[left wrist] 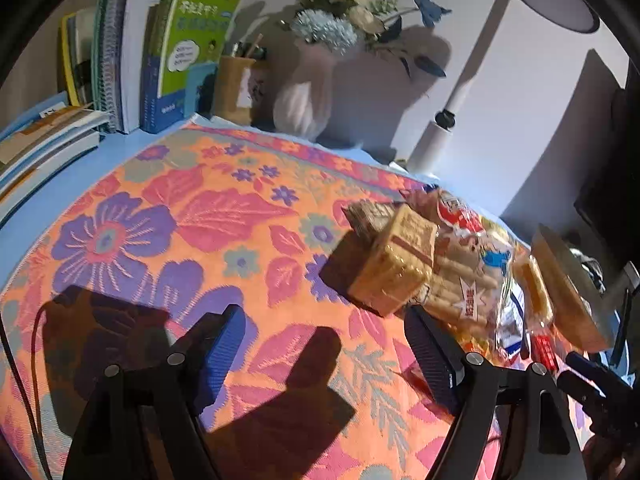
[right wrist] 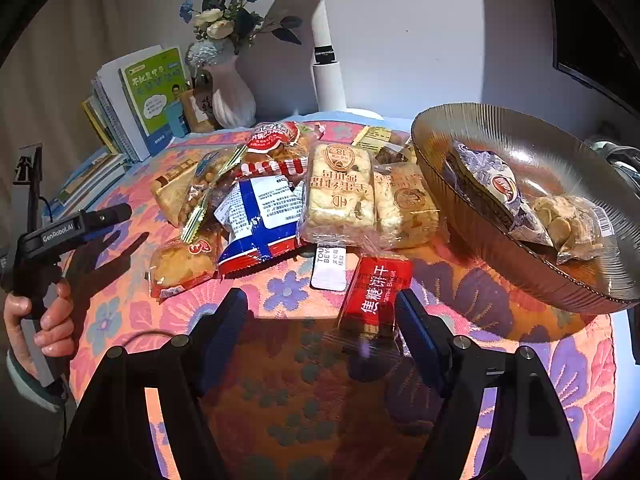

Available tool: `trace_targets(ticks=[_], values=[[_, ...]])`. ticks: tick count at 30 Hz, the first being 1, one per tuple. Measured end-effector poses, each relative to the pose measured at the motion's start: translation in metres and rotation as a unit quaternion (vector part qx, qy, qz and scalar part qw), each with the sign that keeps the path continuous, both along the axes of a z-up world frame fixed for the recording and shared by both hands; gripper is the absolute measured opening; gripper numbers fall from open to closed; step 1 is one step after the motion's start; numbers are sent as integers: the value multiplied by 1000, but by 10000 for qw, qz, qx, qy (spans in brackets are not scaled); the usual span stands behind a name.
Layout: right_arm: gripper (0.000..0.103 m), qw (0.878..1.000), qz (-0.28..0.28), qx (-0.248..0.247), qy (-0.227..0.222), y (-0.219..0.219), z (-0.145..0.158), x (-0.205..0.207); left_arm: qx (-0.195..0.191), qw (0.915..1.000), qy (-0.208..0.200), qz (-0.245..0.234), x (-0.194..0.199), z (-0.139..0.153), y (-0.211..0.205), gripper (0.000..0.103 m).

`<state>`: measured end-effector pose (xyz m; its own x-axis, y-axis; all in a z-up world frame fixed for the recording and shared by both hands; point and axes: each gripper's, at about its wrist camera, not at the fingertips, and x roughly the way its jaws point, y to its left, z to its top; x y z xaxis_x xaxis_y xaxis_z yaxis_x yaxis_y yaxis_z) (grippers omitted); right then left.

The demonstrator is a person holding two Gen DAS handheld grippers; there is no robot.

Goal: Organize snacks
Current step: 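Grasp the wafer block with the left tool while the right tool grasps the red caramel biscuit pack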

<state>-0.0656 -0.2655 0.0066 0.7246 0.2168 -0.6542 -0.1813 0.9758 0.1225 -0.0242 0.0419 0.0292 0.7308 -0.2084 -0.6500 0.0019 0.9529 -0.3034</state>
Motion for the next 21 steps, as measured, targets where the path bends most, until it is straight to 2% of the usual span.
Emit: trace_targets(ticks=[6,8,10,12,13,15,21], values=[[80,9985,-527,121,-54,-16,2,-8,47,9999,44,-127,2,6,-5,79],[80,9970,-747,182,43,-22,0,-4,80,9996,25,-251,5,11,-7,77],[80,9959,-834,223,286,-26,-4,5,295,9986,52,-427,13,18,-14,76],[80,9948,-910,97,442,-24,-7,12,472,9960,137,-741,25,22,-22,73],[80,9941,-969,-10,488,-21,-7,15,517,9954,131,-801,31,24,-25,68],[80,9919,-1098,-231,592,-17,-9,21,621,9936,188,-921,43,22,-30,66],[80,9885,-1188,-402,846,-13,-17,37,473,9904,226,-1280,60,19,-39,62]])
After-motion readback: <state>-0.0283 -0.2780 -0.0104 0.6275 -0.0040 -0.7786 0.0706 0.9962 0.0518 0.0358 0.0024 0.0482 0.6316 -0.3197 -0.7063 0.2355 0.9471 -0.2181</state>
